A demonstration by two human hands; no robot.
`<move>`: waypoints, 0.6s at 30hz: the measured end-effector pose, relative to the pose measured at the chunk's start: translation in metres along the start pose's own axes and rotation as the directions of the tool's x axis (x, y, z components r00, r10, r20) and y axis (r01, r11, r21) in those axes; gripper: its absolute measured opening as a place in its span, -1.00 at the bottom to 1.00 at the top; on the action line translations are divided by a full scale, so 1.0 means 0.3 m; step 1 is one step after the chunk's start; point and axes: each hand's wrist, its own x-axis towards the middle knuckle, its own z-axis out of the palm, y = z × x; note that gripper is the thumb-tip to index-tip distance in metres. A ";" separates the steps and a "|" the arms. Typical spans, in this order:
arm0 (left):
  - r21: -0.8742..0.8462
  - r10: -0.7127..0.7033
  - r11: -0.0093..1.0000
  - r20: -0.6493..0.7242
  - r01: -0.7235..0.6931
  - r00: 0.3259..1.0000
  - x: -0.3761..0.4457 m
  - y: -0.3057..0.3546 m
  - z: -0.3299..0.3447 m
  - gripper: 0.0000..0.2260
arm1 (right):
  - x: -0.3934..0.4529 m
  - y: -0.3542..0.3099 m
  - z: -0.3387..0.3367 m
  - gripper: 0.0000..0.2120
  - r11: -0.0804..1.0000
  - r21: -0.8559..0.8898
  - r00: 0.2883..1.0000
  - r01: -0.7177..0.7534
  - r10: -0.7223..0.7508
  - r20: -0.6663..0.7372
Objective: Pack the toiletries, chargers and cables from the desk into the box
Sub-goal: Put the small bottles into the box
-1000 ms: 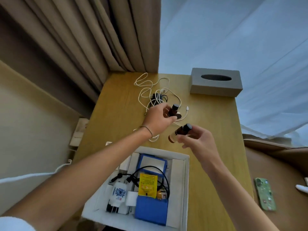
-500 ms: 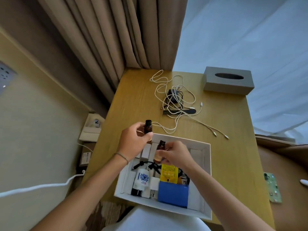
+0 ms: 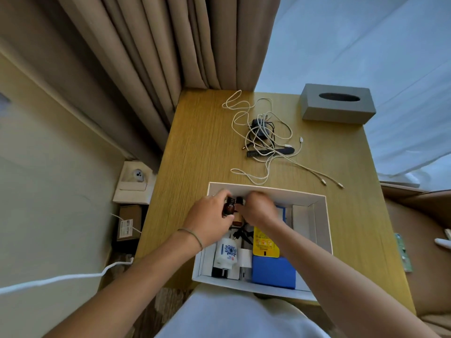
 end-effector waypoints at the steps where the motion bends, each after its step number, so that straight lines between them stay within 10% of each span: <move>1: 0.034 0.007 0.999 0.022 -0.008 1.000 0.007 0.004 0.009 -0.63 | 0.000 0.003 -0.004 -0.65 1.000 0.020 1.000 -0.005 0.005 0.005; 18: 0.049 -0.054 0.998 0.108 0.049 0.993 0.072 0.062 0.226 -0.73 | -0.106 0.145 -0.144 -0.87 0.953 0.303 0.994 0.005 0.028 -0.105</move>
